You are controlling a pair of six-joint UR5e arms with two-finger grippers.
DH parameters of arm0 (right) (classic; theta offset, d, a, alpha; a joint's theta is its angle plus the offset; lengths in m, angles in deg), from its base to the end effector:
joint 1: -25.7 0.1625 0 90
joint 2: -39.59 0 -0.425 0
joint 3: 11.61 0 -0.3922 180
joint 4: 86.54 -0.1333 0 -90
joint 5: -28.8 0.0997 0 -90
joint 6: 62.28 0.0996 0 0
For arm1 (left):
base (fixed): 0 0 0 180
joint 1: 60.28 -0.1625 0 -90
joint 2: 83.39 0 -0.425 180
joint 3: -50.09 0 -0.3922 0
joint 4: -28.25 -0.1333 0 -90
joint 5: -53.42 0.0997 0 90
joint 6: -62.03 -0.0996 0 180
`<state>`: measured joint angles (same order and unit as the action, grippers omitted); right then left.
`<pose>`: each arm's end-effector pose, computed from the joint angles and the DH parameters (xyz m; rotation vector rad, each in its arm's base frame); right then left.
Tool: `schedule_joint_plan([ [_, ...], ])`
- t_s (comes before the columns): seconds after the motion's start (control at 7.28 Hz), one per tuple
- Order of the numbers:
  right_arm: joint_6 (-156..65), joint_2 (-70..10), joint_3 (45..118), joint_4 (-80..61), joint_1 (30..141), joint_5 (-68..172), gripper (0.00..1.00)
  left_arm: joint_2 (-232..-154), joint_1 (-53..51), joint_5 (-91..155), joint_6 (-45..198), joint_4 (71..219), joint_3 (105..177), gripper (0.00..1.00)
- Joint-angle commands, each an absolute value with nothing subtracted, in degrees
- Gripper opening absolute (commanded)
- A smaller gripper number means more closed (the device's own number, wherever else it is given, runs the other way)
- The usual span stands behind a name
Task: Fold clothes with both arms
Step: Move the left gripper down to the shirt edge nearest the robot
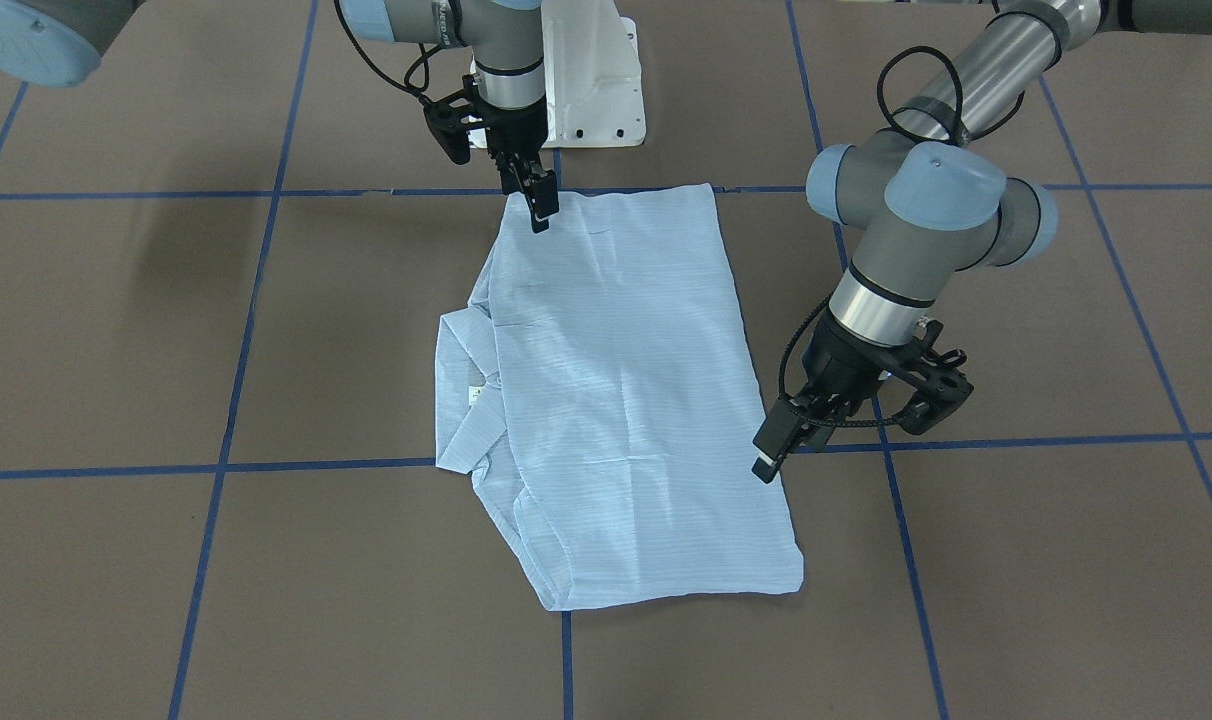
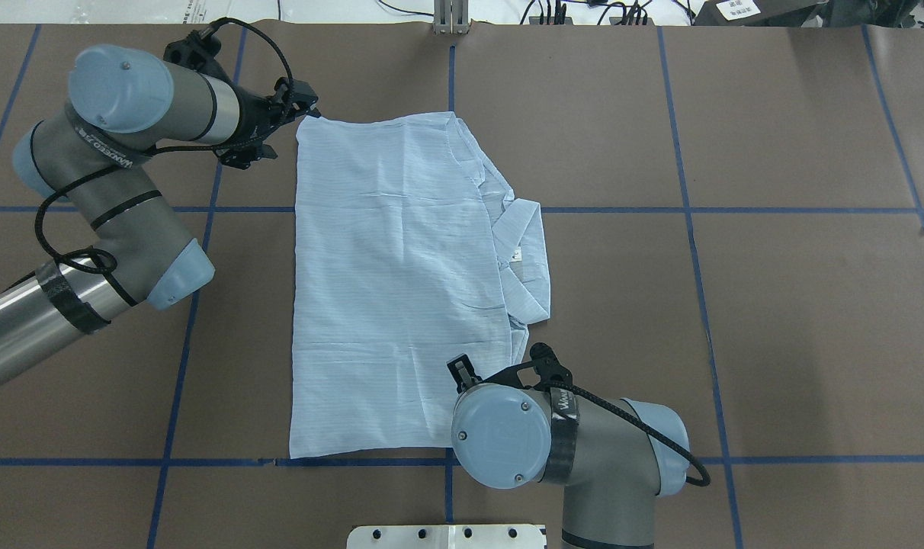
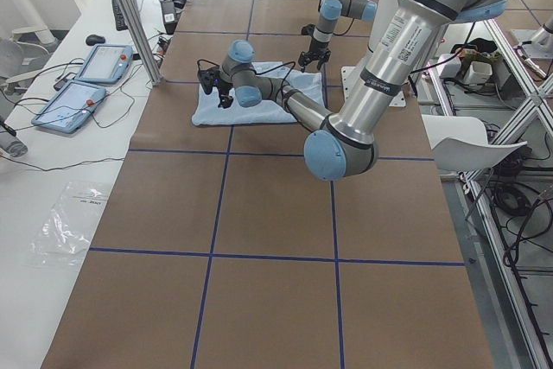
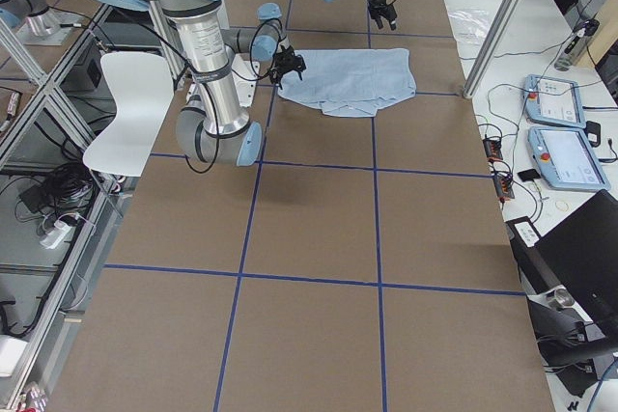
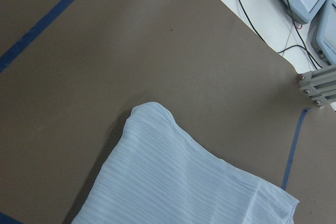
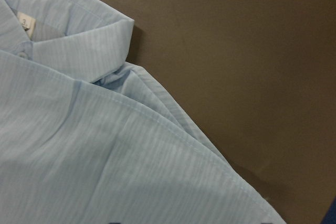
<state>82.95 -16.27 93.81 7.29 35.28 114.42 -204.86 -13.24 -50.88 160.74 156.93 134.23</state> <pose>-0.6013 -0.2444 0.2137 -0.2564 -0.8060 1.0977 0.4014 -0.5906 0.3075 0.1598 1.1551 -0.7240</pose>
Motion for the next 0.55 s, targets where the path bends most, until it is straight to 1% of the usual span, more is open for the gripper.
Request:
schedule_joint_plan([
  [0.0,82.92,-16.74,93.60,7.07,34.14,114.40,0.91,-204.33,-13.26,-50.13,160.64,157.01,134.28,0.99],
  [0.41,82.39,-16.66,93.25,6.98,34.49,114.32,0.91,-204.24,-13.26,-49.16,160.64,156.93,134.29,0.99],
])
